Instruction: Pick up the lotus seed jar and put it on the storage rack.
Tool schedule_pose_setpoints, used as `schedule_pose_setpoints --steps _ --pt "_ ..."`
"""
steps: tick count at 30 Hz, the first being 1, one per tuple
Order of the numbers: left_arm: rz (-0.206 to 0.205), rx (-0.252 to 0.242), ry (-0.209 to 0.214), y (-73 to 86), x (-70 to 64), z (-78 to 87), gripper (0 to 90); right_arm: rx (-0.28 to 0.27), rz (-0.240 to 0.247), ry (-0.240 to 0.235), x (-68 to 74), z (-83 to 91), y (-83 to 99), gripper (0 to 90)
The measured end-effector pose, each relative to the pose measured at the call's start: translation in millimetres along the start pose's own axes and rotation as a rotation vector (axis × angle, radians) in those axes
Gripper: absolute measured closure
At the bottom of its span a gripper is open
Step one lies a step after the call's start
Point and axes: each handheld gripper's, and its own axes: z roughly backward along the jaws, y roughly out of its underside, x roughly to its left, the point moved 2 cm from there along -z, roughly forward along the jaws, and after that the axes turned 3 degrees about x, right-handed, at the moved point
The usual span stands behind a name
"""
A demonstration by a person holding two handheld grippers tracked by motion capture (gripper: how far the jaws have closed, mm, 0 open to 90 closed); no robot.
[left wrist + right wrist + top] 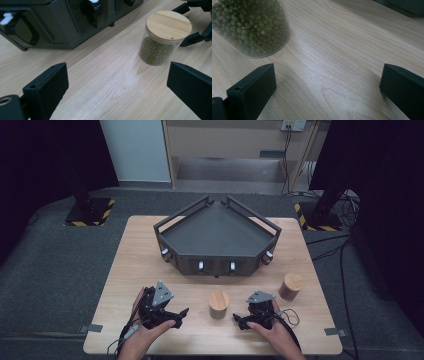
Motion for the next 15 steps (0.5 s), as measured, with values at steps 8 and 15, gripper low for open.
schedule_pose_setpoints --steps 8,15 --pt "0.011 -0.002 -0.012 6.6 5.5 6.9 2.6 0.0 -0.002 0.001 0.3 0.0 0.0 0.8" --pt "0.028 -0.011 -0.025 14.8 9.4 13.9 1.9 0.0 -0.001 0.001 0.3 0.0 0.1 0.8"
